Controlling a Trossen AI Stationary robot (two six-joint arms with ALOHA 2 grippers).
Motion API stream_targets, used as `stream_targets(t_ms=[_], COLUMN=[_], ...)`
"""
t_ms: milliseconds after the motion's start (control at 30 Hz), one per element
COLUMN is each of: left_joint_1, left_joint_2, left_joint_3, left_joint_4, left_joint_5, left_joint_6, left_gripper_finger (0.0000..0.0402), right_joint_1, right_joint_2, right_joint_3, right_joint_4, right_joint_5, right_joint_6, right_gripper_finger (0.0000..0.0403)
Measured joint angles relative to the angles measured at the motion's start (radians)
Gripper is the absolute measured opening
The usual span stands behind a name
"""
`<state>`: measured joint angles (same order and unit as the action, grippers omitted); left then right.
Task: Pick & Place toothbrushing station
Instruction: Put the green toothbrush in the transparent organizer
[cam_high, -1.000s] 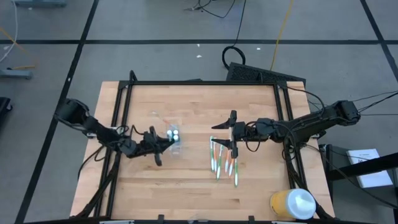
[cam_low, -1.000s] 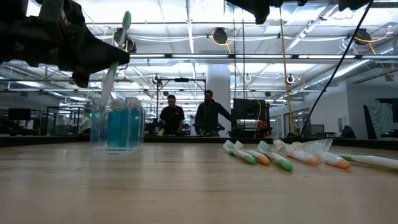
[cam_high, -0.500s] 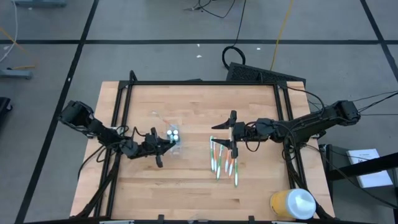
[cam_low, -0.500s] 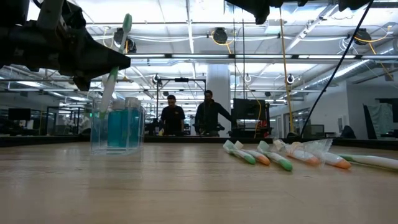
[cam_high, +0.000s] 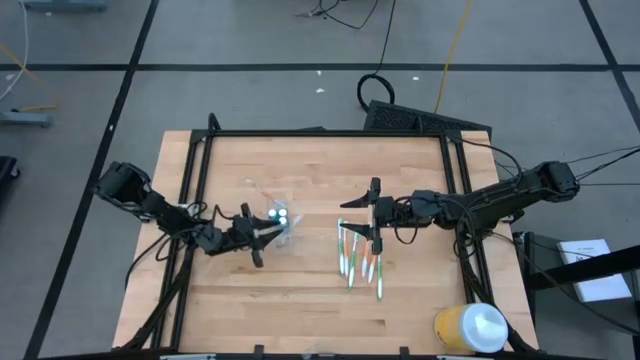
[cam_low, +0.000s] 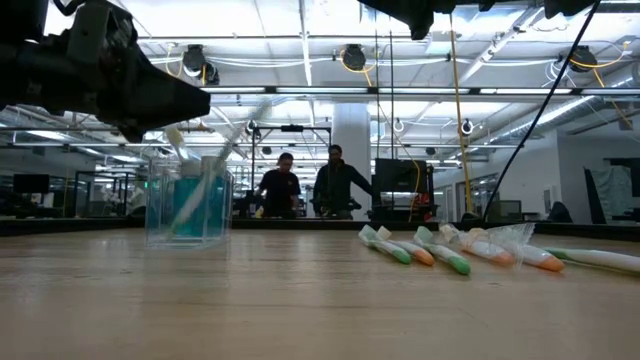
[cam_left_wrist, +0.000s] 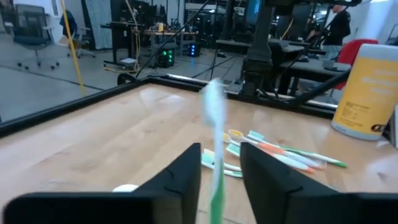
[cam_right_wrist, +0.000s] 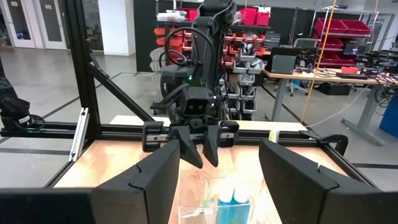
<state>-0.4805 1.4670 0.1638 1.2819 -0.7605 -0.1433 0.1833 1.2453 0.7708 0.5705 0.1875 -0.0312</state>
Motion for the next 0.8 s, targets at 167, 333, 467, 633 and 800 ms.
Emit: stream_targets(t_ms=[167,333,467,633,800], left_joint_1=[0.0,0.0,0.0,0.0,0.021], left_joint_2=[0.0,-0.003,-0.003,-0.003,-0.003], left_joint_3=[0.0,0.0,0.0,0.001,0.004], left_joint_4=[0.002,0.02,0.097,0.202,0.212], left_joint_5=[0.0,0.0,0.001,0.02,0.026], left_joint_6=[0.038,0.039,0.063,0.111,0.113], left_gripper_finger=[0.017,0.0195,0.0202,0.0202,0.0202], right_joint_1=[0.0,0.0,0.0,0.016,0.064], right_joint_2=[0.0,0.0,0.0,0.001,0.001], right_joint_3=[0.0,0.0,0.0,-0.001,-0.001], right_joint_4=[0.0,-0.016,-0.053,-0.199,-0.364], right_joint_5=[0.0,0.0,-0.004,-0.039,-0.015], right_joint_6=[-0.008,-0.011,-0.011,-0.008,0.148], right_gripper_finger=[0.0212,0.0212,0.0212,0.0215,0.0215])
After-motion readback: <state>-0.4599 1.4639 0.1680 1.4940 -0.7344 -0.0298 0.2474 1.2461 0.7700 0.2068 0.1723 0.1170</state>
